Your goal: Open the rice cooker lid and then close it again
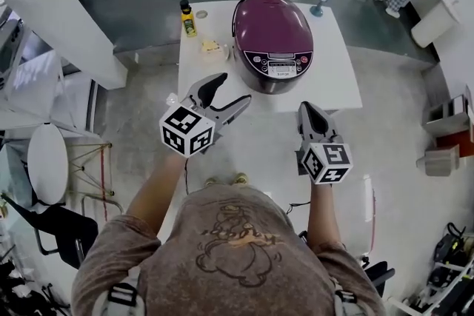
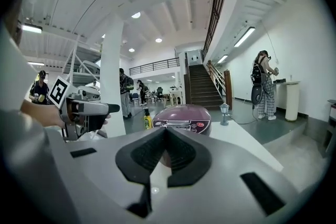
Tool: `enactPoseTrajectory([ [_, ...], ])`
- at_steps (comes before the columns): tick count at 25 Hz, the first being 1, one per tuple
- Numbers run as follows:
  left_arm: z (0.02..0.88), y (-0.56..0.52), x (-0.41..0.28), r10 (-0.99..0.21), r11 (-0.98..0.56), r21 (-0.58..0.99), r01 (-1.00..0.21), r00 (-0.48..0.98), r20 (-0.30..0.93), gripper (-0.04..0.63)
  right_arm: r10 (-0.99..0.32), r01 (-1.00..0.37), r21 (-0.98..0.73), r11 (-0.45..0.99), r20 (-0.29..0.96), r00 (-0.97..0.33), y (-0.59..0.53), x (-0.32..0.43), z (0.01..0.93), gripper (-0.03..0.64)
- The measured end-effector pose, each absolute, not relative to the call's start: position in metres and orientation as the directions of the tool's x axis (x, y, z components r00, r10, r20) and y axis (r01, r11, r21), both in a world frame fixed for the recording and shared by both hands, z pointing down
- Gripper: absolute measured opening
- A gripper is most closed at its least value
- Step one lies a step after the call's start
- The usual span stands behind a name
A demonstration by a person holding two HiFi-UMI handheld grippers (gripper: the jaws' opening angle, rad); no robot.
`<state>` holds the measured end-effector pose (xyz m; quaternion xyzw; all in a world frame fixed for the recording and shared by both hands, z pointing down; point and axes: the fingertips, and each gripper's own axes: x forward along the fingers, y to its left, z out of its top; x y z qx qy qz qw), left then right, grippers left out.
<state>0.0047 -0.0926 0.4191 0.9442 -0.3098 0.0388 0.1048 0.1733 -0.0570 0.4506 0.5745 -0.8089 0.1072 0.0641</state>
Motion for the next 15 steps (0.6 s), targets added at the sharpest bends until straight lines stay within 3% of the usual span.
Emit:
enactPoseTrajectory([
  [10,0.443,-0.065,-0.028,-0.603,-0.773,0.17,-0.612,0.791,0.104,0.336,-0.94,-0.953,-0.113,0.282,0.168,-0.298,-0.022,0.15,0.463,0.006],
  [15,0.458,-0.058,-0.032,-0.592,-0.78,0.168,-0.603,0.797,0.116,0.288,-0.944,-0.955,-0.116,0.274,0.16,-0.29,-0.009,0.142,0.476,0.005],
])
